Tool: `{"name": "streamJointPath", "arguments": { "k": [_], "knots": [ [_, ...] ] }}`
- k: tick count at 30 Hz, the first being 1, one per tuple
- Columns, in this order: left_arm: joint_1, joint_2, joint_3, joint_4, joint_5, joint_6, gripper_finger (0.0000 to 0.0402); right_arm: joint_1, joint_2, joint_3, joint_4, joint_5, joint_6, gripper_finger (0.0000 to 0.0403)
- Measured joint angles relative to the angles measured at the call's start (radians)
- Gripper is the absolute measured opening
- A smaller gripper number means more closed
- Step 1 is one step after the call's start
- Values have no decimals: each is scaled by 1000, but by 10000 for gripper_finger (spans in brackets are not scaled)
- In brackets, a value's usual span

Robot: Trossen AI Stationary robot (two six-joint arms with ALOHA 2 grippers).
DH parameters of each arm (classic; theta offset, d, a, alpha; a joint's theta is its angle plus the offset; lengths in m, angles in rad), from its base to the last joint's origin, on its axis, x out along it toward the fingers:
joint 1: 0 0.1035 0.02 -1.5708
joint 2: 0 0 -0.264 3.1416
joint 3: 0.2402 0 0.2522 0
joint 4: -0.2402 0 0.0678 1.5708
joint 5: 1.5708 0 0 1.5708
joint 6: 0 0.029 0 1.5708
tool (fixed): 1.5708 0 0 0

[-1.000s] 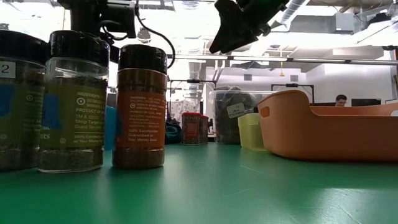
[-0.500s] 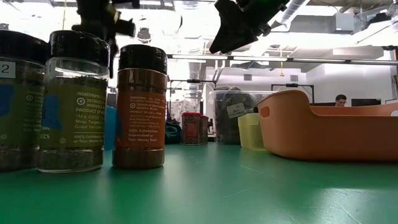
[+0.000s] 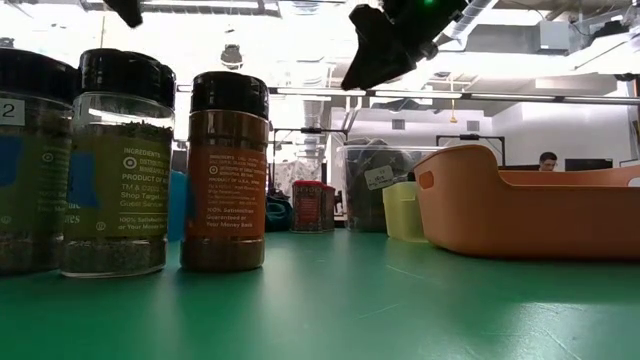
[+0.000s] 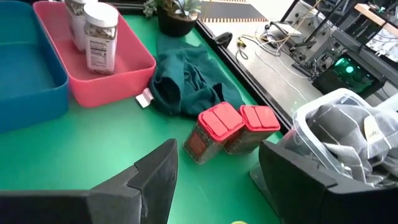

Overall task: Sort spices by type
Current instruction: Put the black spice bottle into the blue bin

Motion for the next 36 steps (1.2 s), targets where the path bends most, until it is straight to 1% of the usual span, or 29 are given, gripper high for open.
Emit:
{"name": "streamJointPath", "arguments": {
  "k": [3, 6, 11, 16, 23, 28, 31, 36],
  "knots": [
    [-122, 69, 2, 77, -20, -104, 299, 0, 1, -10, -1, 0, 1, 256],
    [-178, 161, 36, 66, -21, -196, 299, 0, 1, -10, 6, 0, 11, 256],
    [-199, 318, 125, 4, -1, -236, 299, 1, 1, -10, 18, -1, 11, 256],
    [-194, 433, 207, -82, 3, -190, 300, 2, 1, -10, 16, -1, 11, 256],
    [-167, 490, 214, -79, 2, -110, 300, 2, 1, -10, 18, -1, 3, 256],
    [-147, 516, 211, -29, 14, -34, 300, 3, 1, -10, 20, -1, 3, 256],
    [-140, 513, 179, 26, 41, -17, 300, 3, 1, -10, 19, -1, 3, 256],
    [-136, 514, 118, 48, 79, -15, 300, 3, 1, -11, 19, -1, 3, 256]
  ]
}}
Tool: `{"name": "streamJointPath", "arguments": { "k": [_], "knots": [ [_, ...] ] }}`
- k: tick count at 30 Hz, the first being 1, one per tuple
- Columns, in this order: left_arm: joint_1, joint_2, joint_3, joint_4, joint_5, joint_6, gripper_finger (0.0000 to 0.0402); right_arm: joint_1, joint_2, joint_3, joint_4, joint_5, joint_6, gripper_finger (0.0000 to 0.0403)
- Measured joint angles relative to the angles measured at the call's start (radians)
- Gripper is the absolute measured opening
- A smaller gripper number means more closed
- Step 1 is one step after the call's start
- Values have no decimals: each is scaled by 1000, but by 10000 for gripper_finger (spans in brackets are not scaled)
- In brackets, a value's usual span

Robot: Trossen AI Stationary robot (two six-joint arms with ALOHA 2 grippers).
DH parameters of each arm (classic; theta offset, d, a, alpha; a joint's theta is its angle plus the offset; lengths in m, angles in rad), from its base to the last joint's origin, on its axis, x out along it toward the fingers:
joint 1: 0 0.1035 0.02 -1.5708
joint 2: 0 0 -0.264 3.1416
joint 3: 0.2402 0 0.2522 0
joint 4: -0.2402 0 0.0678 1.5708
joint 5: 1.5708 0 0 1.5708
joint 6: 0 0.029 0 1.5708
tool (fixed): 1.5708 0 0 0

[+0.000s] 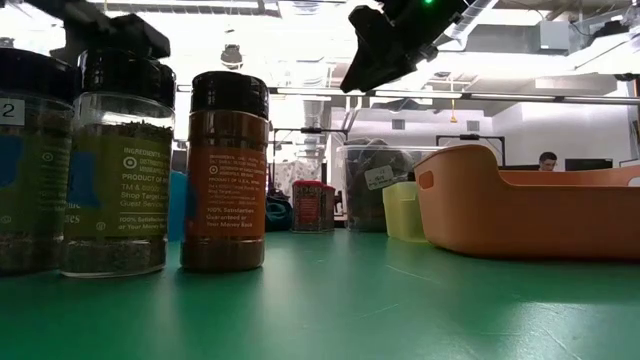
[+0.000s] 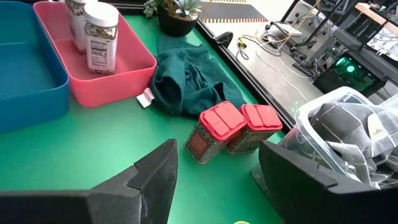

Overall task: Sort spices by type
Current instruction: Put the black spice bottle into the blue bin

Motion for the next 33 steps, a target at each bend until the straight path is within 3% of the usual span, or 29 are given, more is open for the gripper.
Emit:
{"name": "streamJointPath", "arguments": {
  "k": [7, 14, 21, 30, 33],
  "knots": [
    [-1, 1, -48, 65, -5, -46, 282, 0, 0, 0, -1, 0, -1, 256],
    [-1, 0, -49, 88, -9, -64, 198, 0, 0, 0, 0, 0, -3, 256],
    [-1, -25, -48, -4, 27, -99, 193, 0, 0, 0, 0, 0, -7, 256],
    [13, -265, -7, -189, 20, -281, 193, 0, 0, 0, 9, 0, -8, 256],
    [17, -350, -7, -324, -70, -361, 193, 0, 0, 0, 14, -2, -8, 256]
  ]
}}
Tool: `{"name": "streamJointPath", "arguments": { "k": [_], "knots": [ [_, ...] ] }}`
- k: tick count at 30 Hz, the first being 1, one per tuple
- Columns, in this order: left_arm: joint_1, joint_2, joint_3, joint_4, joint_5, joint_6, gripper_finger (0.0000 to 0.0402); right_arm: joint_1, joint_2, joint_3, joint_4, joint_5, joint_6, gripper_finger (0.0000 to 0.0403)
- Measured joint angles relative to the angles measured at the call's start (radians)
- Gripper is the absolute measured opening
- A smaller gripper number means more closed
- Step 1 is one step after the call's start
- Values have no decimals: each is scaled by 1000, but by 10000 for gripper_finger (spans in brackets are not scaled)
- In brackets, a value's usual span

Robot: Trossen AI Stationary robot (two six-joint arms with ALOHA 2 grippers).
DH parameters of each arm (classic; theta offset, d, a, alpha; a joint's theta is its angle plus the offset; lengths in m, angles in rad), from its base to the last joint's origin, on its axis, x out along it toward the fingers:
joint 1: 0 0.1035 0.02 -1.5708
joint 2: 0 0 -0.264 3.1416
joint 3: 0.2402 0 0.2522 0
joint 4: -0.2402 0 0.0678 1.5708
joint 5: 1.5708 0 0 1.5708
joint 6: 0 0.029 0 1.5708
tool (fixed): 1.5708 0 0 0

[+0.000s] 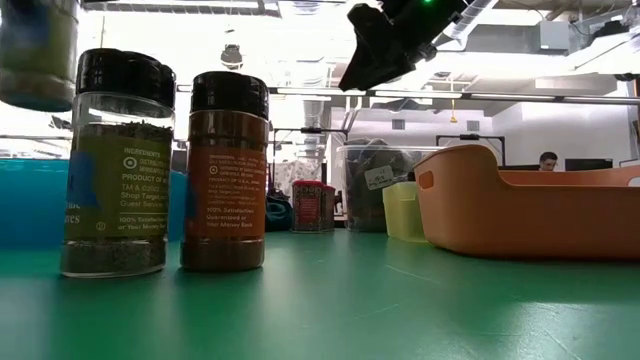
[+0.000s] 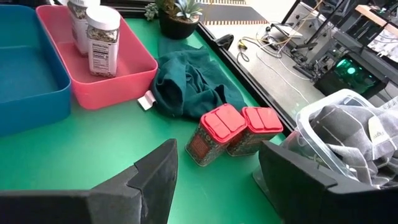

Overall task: Sort spices by type
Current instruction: Put the black spice bottle into the blue bin

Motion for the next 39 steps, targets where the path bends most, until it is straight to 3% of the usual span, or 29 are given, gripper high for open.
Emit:
{"name": "streamJointPath", "arguments": {
  "k": [5, 13, 19, 22, 29, 39],
  "knots": [
    [0, -120, -77, -214, -107, -133, 193, 0, 0, 0, 1, -18, -1, 256],
    [17, -283, -356, -103, -104, -191, 193, 0, 0, 0, 22, -19, -13, 256],
    [70, -307, -486, 51, -81, -123, 193, 0, 0, 0, 22, -19, -14, 256],
    [86, -304, -514, 101, -78, -102, 195, 0, 0, 0, 21, -19, -14, 256],
    [104, -304, -554, 178, -1, -106, 250, 0, 0, 0, 18, -19, -18, 256],
    [104, -305, -458, 144, -70, -40, 259, 0, 0, 0, 21, -19, -19, 256]
  ]
}}
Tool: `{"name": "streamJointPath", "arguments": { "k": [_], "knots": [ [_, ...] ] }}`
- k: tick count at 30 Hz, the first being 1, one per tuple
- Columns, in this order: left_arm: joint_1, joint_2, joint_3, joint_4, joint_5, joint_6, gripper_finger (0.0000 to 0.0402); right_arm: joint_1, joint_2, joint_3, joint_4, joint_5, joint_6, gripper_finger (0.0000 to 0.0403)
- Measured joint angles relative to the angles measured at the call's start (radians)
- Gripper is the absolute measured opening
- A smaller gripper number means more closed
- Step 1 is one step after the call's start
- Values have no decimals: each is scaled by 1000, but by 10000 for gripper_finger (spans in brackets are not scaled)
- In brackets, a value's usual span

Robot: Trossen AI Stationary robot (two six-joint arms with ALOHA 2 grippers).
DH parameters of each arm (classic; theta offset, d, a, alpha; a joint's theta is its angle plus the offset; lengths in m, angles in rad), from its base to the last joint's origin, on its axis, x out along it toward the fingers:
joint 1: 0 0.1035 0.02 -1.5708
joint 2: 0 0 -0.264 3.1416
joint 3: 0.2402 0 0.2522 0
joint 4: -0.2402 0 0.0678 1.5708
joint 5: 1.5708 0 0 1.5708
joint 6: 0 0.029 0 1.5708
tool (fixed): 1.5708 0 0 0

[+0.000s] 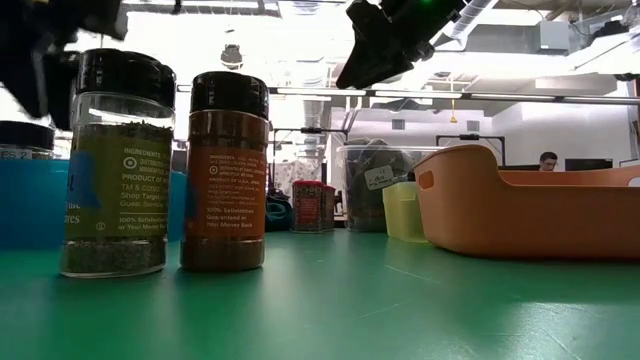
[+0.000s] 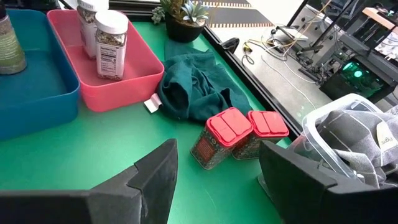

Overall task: Sort spices by type
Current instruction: Put the black spice bottle into the blue bin

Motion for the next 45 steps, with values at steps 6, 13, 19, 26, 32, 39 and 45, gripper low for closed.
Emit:
{"name": "streamJointPath", "arguments": {
  "k": [6, 13, 19, 26, 32, 39, 45],
  "knots": [
    [0, 8, 112, 89, -70, 75, 260, 0, 0, 0, 0, 0, 0, 256],
    [-60, 239, 142, 429, 75, 85, 261, 0, 0, 0, -56, 0, 10, 256],
    [-112, 476, 378, 301, 35, 129, 261, 0, 0, 0, -154, 0, 74, 256],
    [-120, 656, 627, 89, 14, 136, 261, 3, 0, 0, -223, 4, 119, 256],
    [-109, 688, 673, 88, 15, 130, 262, 13, 0, 0, -226, 37, 120, 256],
    [-79, 688, 672, 133, 16, 130, 262, 13, 0, 0, -226, 43, 121, 256],
    [-69, 728, 655, 159, 39, 158, 262, 13, 0, 0, -226, 43, 121, 256]
  ]
}}
